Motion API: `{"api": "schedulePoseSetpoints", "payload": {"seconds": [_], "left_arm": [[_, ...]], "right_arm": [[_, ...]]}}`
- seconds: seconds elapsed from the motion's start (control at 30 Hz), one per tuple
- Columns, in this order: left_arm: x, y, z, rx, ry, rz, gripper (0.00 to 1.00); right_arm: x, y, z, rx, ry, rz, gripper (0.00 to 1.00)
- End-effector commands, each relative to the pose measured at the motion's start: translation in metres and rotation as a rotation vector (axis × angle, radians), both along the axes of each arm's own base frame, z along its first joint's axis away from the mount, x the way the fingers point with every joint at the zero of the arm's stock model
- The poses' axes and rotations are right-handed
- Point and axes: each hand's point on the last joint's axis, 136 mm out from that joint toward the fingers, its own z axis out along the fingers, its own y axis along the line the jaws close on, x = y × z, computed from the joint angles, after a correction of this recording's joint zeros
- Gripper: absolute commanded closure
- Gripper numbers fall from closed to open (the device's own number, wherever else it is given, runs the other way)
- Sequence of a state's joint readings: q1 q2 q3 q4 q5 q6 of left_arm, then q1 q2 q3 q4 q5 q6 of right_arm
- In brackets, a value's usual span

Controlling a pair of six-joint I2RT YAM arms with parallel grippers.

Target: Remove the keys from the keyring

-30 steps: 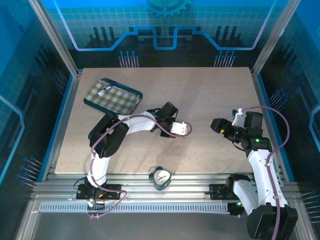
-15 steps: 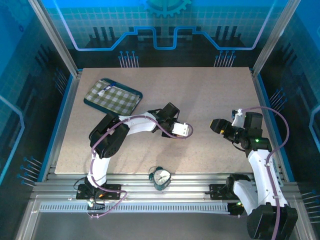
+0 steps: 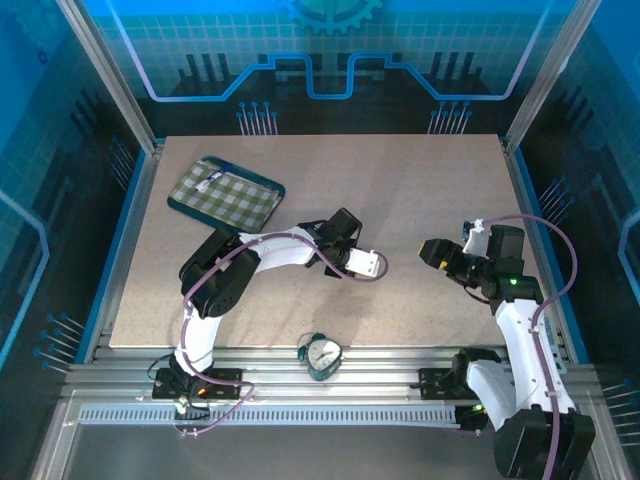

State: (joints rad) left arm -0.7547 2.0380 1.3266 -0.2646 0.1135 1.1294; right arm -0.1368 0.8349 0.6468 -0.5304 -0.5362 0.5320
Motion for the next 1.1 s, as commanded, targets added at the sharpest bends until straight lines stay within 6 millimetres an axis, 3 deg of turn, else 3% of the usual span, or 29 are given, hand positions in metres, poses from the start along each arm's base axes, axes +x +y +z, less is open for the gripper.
{"api": "schedulePoseSetpoints", "payload": {"seconds": [0.0,0.77,1.07], "left_arm": [[-0.008,0.0,0.012,0.016,-0.001,-0.028,0.63],[-0.019,-0.006,0.034,-0.009,-0.02,-0.051,0.57],[-0.021,-0.007,0.024,0.009,-0.009,-0.066,0.57]], "right_arm": [[-0.003,0.004,0.001,0.024,-0.006,0.014,0.25],[-0.002,0.005,0.0,0.031,-0.006,0.018,0.25],[-0.004,0.005,0.0,0.03,-0.008,0.019,0.25]]}}
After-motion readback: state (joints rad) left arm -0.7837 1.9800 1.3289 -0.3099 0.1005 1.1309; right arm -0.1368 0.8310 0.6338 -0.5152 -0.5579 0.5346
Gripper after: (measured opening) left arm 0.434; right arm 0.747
